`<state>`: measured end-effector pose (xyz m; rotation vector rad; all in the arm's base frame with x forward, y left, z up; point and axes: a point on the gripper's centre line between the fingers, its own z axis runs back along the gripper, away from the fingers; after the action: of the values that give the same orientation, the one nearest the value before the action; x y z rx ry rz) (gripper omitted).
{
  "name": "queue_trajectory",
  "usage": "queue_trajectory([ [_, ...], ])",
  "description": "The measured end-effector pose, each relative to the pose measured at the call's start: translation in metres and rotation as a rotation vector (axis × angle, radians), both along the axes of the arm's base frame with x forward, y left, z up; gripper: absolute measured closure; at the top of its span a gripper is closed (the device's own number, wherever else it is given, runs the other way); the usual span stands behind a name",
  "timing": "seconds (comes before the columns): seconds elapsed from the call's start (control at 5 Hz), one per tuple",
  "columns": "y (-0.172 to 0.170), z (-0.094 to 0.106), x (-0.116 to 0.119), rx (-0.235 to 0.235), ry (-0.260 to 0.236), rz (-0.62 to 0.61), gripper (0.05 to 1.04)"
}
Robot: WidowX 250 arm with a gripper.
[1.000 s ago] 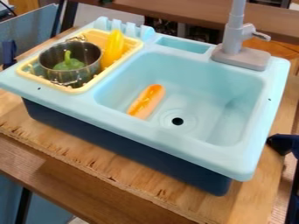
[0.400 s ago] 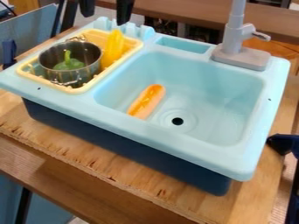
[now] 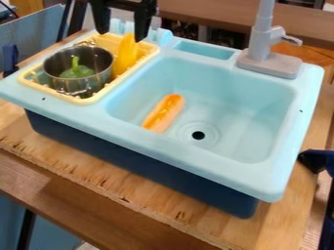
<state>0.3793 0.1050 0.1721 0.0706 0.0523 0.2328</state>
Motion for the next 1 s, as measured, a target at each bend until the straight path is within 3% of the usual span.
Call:
queue_trajectory([
  [0.2, 0.017, -0.009, 0.004, -0.054, -0.019, 0.049, 0.083],
  [0.4, 0.02, -0.013, 0.016, -0.059, -0.025, 0.071, 0.083],
  [1.0, 0.014, -0.024, 0.028, -0.151, -0.067, 0.082, 0.124],
])
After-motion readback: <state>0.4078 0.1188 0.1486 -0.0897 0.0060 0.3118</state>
